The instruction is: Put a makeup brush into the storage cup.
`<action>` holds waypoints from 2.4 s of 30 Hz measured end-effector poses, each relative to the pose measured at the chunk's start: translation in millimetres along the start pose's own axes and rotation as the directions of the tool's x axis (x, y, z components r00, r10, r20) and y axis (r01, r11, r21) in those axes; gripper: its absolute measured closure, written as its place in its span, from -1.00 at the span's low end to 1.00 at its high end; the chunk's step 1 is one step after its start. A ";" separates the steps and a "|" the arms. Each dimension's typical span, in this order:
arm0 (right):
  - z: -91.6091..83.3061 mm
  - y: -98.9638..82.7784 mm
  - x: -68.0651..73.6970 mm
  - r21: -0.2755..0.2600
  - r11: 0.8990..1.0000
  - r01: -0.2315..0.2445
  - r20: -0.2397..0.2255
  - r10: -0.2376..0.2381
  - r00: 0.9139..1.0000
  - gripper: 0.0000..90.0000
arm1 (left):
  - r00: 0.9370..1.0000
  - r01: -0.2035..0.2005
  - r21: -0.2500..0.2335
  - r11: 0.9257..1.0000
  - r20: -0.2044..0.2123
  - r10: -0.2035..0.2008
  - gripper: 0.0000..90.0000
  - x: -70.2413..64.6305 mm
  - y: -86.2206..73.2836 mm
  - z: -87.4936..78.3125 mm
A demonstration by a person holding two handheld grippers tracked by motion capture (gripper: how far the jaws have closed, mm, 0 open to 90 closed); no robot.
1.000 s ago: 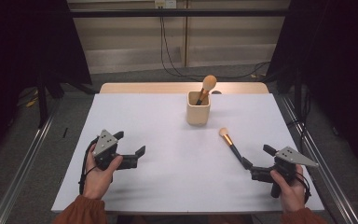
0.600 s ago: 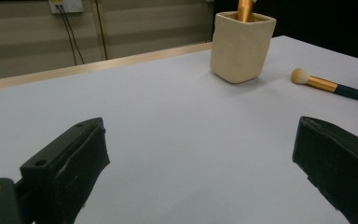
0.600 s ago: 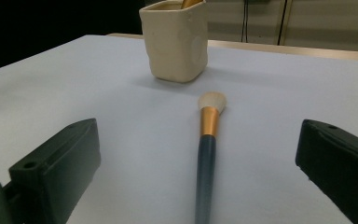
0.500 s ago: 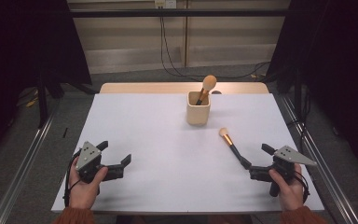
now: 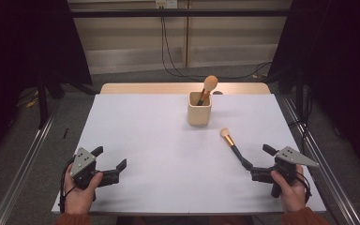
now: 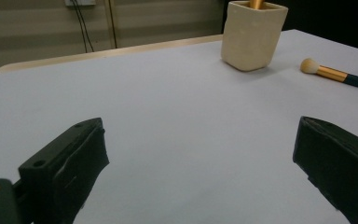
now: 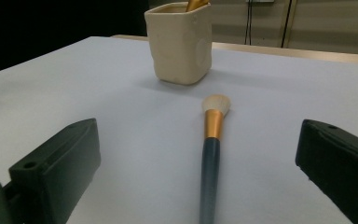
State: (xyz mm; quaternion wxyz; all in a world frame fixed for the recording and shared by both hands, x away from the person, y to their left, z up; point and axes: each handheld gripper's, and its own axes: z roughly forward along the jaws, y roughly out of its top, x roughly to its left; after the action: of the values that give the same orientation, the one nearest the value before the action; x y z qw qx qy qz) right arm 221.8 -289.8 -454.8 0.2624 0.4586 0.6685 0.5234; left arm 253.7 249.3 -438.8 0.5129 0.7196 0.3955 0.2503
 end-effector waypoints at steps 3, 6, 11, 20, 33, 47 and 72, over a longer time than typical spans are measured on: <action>-0.8 0.0 0.6 0.000 1.000 -0.001 -0.005 0.001 1.000 -1.00 | 1.000 0.001 0.001 1.000 0.003 -0.001 -0.94 0.6 -0.1 0.3; -0.6 0.4 0.7 -0.004 1.000 -0.003 -0.007 0.003 1.000 -1.00 | 1.000 0.004 -0.009 1.000 0.004 -0.004 -0.94 1.2 -0.3 -0.6; 3.0 1.2 0.0 0.004 1.000 -0.006 -0.006 0.006 1.000 -1.00 | 0.999 0.045 -0.006 0.999 0.024 -0.045 -0.94 5.3 -2.3 -1.0; 1.7 2.8 -0.1 -0.006 1.000 -0.001 -0.027 0.001 1.000 -1.00 | 0.999 0.035 -0.015 0.999 0.028 -0.035 -0.93 1.8 0.1 -5.3; 19.4 15.8 -3.7 -0.001 0.999 -0.052 -0.012 0.052 0.999 -1.00 | 1.000 0.017 -0.021 1.000 0.024 -0.017 -0.93 1.0 0.3 -6.6; 46.1 40.1 -12.9 0.060 0.998 -0.015 -0.047 0.018 0.999 -0.98 | 1.000 0.002 -0.019 1.000 0.028 -0.002 -0.93 -0.8 -0.1 -12.9; 109.8 66.4 -17.8 0.444 0.889 0.110 -0.105 -0.071 0.992 -0.95 | 0.999 -0.015 -0.015 1.000 0.034 0.016 -0.93 0.2 0.6 -8.8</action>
State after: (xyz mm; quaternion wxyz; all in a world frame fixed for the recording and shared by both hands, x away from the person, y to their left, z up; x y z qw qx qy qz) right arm 343.4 -253.1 -429.2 0.1446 0.4522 0.8026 0.3612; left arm 247.3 254.1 -435.2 0.5231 0.7230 0.3791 0.2448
